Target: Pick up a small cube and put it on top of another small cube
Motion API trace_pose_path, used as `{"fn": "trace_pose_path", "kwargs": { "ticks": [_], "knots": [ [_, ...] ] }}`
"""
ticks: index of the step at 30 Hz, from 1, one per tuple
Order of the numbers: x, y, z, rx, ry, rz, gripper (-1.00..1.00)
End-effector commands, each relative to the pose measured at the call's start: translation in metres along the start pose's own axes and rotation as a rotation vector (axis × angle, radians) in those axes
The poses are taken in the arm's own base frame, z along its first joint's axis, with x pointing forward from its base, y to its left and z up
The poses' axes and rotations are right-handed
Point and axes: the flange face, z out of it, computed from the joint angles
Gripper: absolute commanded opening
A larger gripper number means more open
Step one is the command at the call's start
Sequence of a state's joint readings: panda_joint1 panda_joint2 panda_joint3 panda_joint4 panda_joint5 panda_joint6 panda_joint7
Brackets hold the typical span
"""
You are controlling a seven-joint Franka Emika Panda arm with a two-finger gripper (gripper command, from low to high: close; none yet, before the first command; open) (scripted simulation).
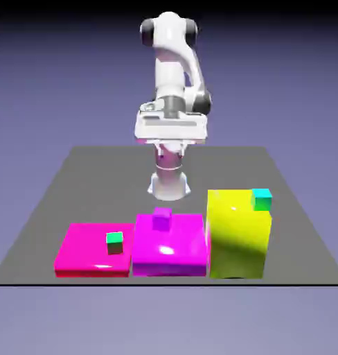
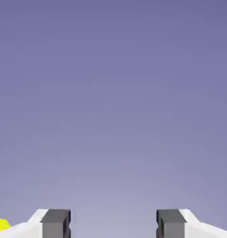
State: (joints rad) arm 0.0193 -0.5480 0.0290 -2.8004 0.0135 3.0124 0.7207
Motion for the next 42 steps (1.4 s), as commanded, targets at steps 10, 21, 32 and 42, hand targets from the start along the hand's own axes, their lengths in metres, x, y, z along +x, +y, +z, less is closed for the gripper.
{"fn": "trace_pose_path", "kwargs": {
  "ticks": [10,21,32,42],
  "knots": [
    [-0.061,-0.064,-0.003,0.035,0.048,-0.059,0.0],
    [-0.148,-0.111,0.006,0.069,0.055,-0.123,0.0],
    [-0.251,-0.128,0.024,0.088,0.013,-0.178,0.0],
    [-0.344,-0.113,0.044,0.091,-0.046,-0.197,0.0]
  ]
}}
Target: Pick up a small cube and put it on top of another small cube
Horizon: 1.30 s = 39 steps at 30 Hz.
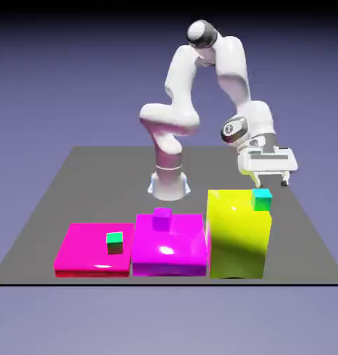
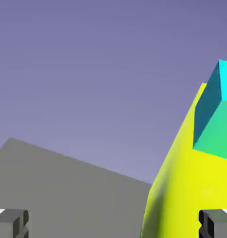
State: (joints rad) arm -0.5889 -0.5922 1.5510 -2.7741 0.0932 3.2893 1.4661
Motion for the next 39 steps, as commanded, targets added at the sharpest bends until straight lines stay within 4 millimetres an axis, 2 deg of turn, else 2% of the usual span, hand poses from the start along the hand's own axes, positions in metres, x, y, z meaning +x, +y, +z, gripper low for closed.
{"fn": "trace_pose_path", "kwargs": {
  "ticks": [1,8,15,16,17,20,24,25,26,33,37,39],
  "knots": [
    [-0.005,0.004,0.004,-0.005,0.005,0.014,0.0],
    [-0.051,0.037,0.03,-0.013,0.006,0.084,0.0],
    [-0.096,0.087,0.055,-0.057,-0.032,0.17,0.0],
    [-0.095,0.096,0.059,-0.058,-0.025,0.193,0.0],
    [-0.095,0.096,0.059,-0.058,-0.025,0.193,0.0],
    [-0.099,0.096,0.086,-0.051,-0.017,0.19,0.0],
    [-0.108,0.107,0.123,-0.058,-0.025,0.193,0.0],
    [-0.108,0.107,0.123,-0.058,-0.025,0.193,-1.0],
    [-0.108,0.107,0.123,-0.058,-0.025,0.193,-1.0],
    [-0.093,0.092,0.058,-0.049,-0.023,0.19,-1.0],
    [-0.059,0.04,0.04,0.084,0.022,0.146,-1.0],
    [-0.039,0.024,0.033,0.108,0.052,0.154,-1.0]
  ]
}}
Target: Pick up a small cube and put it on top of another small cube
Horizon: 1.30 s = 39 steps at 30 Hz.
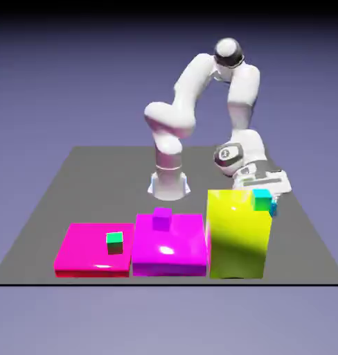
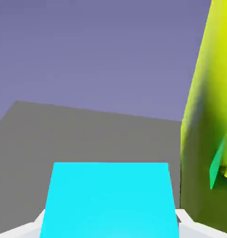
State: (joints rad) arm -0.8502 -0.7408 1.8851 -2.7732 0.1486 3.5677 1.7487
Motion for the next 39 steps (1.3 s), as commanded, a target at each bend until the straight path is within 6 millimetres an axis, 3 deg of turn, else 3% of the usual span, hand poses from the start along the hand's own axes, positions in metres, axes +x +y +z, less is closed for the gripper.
{"fn": "trace_pose_path", "kwargs": {
  "ticks": [1,9,13,14,19,27,35,39],
  "knots": [
    [0.01,-0.008,-0.001,0.001,0.016,0.012,-1.0],
    [0.094,-0.058,-0.017,0.0,0.116,0.119,-1.0],
    [0.139,-0.075,-0.029,-0.011,0.149,0.18,-1.0],
    [0.149,-0.071,-0.028,-0.044,0.158,0.219,-1.0],
    [0.195,-0.038,-0.021,-0.245,0.212,0.439,-1.0],
    [0.229,0.043,-0.013,-0.584,0.391,0.774,-1.0],
    [0.248,0.125,-0.026,-0.871,0.693,1.054,-1.0],
    [0.244,0.152,-0.011,-0.884,0.736,1.054,-1.0]
  ]
}}
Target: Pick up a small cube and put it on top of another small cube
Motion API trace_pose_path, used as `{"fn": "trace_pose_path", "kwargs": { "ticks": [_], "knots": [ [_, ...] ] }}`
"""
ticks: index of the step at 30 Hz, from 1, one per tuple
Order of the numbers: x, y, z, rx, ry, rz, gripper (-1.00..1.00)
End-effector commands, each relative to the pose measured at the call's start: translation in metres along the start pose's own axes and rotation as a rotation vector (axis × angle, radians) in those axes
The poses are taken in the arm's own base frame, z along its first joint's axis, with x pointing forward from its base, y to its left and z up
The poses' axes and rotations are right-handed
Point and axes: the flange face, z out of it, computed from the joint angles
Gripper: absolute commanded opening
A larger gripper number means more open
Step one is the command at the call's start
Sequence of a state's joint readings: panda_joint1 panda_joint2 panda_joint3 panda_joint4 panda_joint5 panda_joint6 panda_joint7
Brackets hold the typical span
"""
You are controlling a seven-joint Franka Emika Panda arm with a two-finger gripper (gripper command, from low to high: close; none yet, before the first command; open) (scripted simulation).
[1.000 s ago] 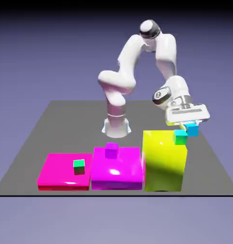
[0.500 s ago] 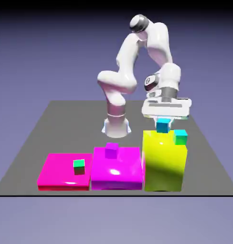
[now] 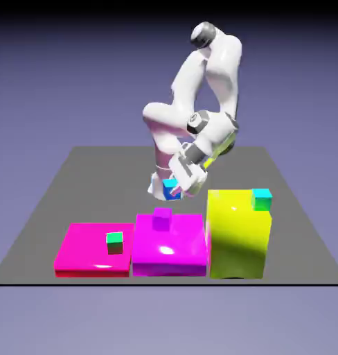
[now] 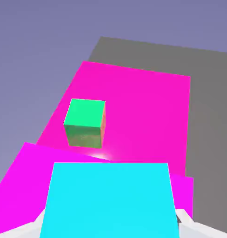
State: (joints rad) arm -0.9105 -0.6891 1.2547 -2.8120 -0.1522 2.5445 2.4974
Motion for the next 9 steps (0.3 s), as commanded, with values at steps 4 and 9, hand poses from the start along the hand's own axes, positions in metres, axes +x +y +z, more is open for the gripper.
{"fn": "trace_pose_path", "kwargs": {
  "ticks": [4,9],
  "knots": [
    [-0.004,0.005,0.03,-0.003,-0.002,-0.001,-1.0],
    [-0.005,0.006,0.034,-0.004,-0.003,-0.001,1.0]
  ]
}}
